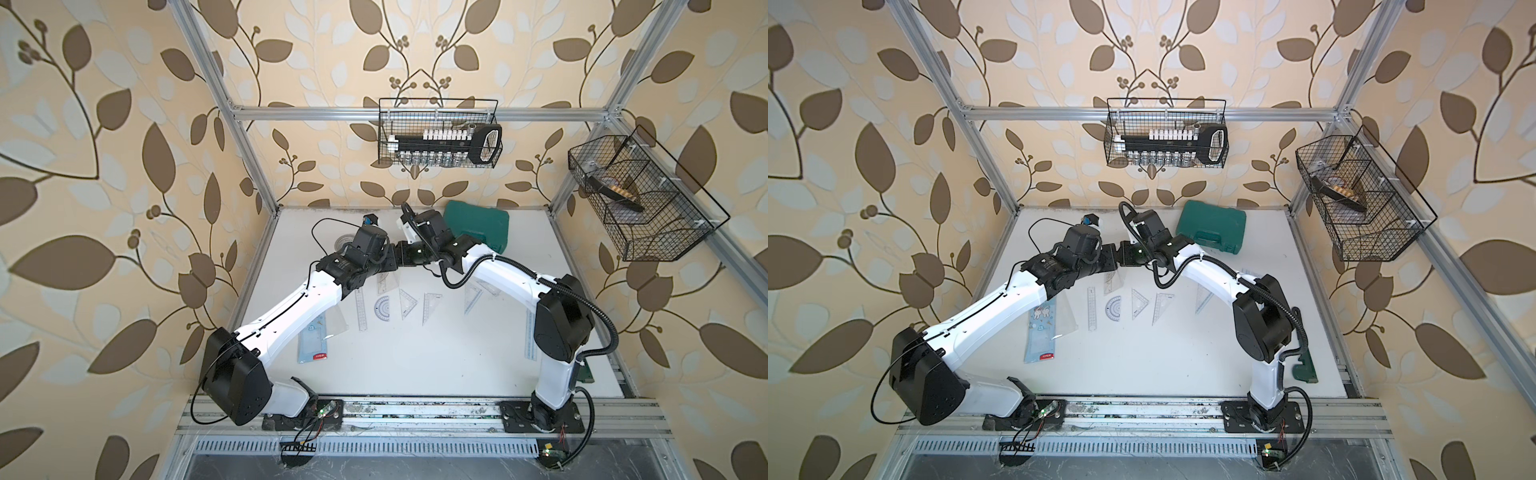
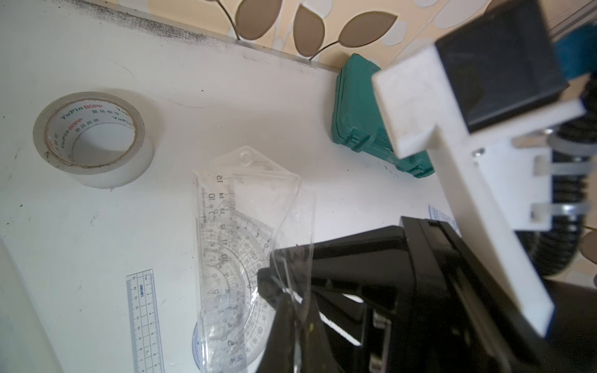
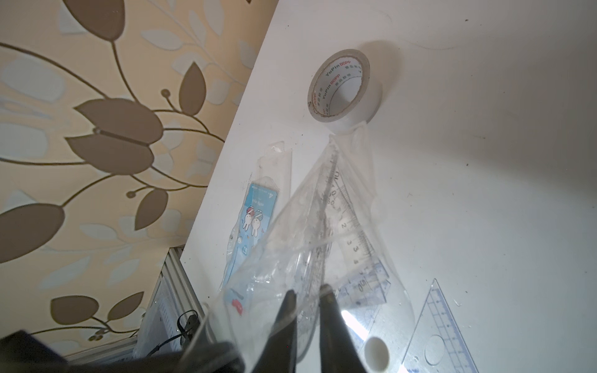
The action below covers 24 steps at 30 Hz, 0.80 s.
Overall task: Open the ruler set and take out the ruler
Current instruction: Take out the ruler from the ruler set bag.
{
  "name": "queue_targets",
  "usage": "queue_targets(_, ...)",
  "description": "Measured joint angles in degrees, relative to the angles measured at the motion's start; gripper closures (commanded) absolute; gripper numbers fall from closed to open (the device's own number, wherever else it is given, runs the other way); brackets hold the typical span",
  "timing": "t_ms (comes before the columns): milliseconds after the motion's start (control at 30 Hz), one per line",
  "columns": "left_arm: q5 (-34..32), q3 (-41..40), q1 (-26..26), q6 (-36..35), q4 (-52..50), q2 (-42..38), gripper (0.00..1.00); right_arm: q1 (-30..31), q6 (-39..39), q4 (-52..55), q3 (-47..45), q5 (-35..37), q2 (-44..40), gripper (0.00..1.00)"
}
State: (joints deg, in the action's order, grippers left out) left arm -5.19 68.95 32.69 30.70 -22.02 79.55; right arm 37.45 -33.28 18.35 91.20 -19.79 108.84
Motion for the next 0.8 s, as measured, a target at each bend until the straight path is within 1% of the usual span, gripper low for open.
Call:
queue_targets(233, -0.2, -0.5, 0.0, 0.1, 0.8, -1.0, 1.0, 0.0, -0.4, -0.6, -1.0, -0.3, 0.0, 0.85)
queue_targets(467, -1.4, -0.8, 0.0, 0.6, 0.9, -2.4, 1.0, 0.0, -2.3, -3.3, -4.4, -2.6, 0.0, 0.84)
queue_targets(667, -2.0, -1.2, 0.0, 0.9, 1.4, -2.6, 1.0, 0.0, -3.0, -3.7, -4.9, -3.2, -0.3, 0.84)
queue_targets(733, -2.3, -1.5, 0.0, 0.9, 1.7, -2.6, 1.0, 0.0, -3.0, -3.6, -5.1, -3.2, -0.5, 0.85)
queue_targets(800, -2.4, -1.7, 0.0, 0.9, 2.0, -2.6, 1.0, 0.0, -3.2, -3.7, -5.1, -3.2, -0.5, 0.88)
